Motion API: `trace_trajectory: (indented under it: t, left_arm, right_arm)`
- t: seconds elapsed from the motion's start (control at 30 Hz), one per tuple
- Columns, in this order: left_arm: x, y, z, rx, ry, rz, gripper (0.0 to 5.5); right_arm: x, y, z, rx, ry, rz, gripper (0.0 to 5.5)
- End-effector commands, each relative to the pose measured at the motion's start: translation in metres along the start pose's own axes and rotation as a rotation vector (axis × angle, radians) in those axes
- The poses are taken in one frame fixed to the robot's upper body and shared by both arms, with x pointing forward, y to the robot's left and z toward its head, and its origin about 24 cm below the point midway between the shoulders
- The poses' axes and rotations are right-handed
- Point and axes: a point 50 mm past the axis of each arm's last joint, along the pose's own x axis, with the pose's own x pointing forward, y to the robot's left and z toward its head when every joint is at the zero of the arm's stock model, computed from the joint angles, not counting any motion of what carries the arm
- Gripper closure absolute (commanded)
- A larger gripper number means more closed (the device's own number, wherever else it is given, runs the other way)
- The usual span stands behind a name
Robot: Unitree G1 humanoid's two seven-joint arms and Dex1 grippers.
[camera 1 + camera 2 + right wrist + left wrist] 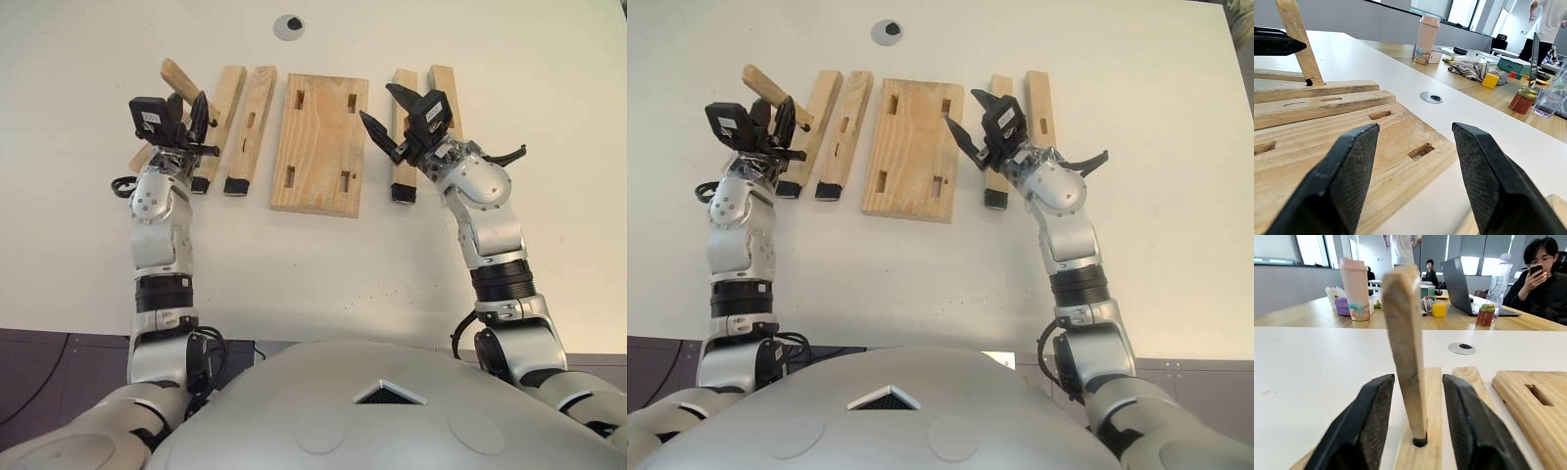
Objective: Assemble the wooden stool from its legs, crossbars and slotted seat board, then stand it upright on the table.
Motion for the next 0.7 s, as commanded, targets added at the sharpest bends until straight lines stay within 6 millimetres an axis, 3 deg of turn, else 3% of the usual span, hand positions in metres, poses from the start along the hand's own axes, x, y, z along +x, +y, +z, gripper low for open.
trace_trajectory:
  t: [0.03,0.2,0.4,0.7]
  left_arm:
    - [-0.023,0.007,-0.007,0.019,0.171,0.021,3.22]
    - [-0.033,0.013,-0.020,0.057,0.340,0.001,2.34]
    - [-0.036,0.011,-0.028,0.033,0.421,-0.040,2.34]
    - [-0.030,0.010,-0.018,-0.031,0.354,-0.079,3.63]
  right_arm:
    - [-0.003,0.000,-0.001,-0.015,0.013,-0.006,2.75]
    - [-0.005,0.000,-0.002,-0.020,0.022,-0.003,2.75]
    - [-0.004,-0.001,-0.002,-0.029,0.025,0.005,2.75]
    - [-0.004,0.000,-0.004,-0.034,0.031,0.008,2.75]
